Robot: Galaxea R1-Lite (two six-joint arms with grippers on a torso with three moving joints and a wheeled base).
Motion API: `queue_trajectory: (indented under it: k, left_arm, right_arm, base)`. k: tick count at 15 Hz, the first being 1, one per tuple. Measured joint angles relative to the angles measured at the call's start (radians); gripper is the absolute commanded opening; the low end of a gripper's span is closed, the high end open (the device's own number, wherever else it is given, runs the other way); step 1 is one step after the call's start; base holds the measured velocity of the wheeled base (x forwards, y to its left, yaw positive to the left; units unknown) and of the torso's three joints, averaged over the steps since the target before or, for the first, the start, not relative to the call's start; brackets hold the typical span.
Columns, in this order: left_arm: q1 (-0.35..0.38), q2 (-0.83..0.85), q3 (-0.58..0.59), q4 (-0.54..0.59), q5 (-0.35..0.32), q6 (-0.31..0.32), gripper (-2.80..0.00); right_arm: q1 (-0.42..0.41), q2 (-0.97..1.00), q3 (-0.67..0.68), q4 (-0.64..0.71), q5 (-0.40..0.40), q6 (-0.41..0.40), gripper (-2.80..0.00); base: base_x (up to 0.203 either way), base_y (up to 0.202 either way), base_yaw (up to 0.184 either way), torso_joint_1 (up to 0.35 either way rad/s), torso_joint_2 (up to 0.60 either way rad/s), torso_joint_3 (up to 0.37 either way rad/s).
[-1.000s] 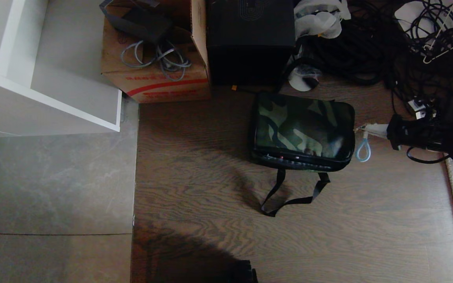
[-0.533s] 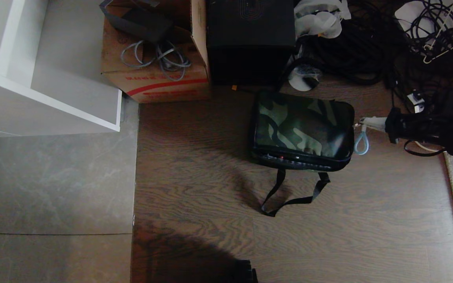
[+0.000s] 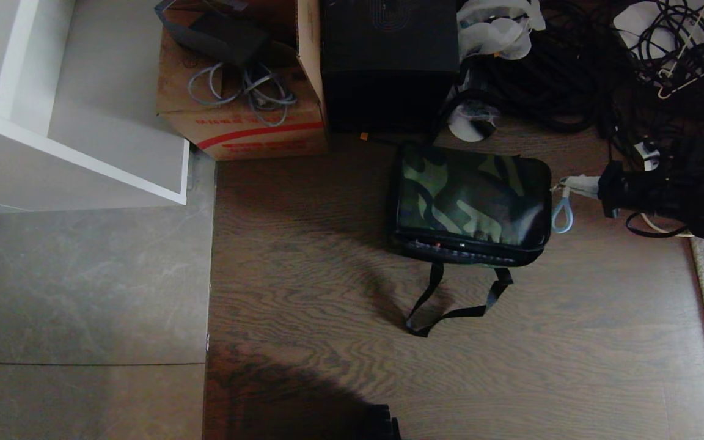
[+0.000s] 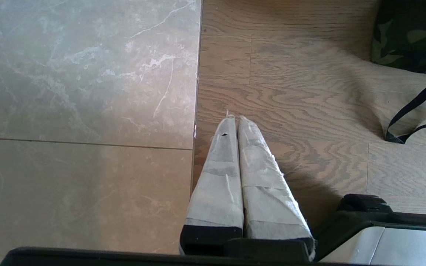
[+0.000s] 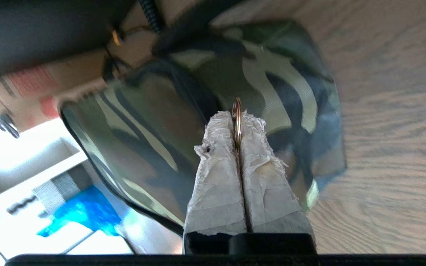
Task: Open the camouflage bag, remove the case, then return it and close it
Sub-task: Open the top of the storage box
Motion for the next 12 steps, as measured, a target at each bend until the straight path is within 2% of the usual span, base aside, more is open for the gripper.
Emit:
queue_trajectory:
  k: [5, 9, 12]
  left_arm:
    - [-0.001, 0.000, 0.000, 0.000, 0.000, 0.000, -2.80]
    - [0.000, 0.000, 0.000, 0.000, 0.000, 0.000, -2.80]
    - [-0.001, 0.000, 0.000, 0.000, 0.000, 0.000, -2.80]
  right_arm:
    - [0.001, 0.014, -0.059, -0.004, -0.011, 0.110, -2.80]
    - [0.002, 0.023, -0.132, -0.007, -0.010, 0.278, -2.80]
    - [0.002, 0.029, -0.159, -0.008, -0.019, 0.310, -2.80]
  base:
    - [0.000, 0.000, 0.000, 0.000, 0.00, 0.000]
    - [0.000, 0.000, 0.000, 0.000, 0.00, 0.000]
    - [0.000, 0.000, 0.000, 0.000, 0.00, 0.000]
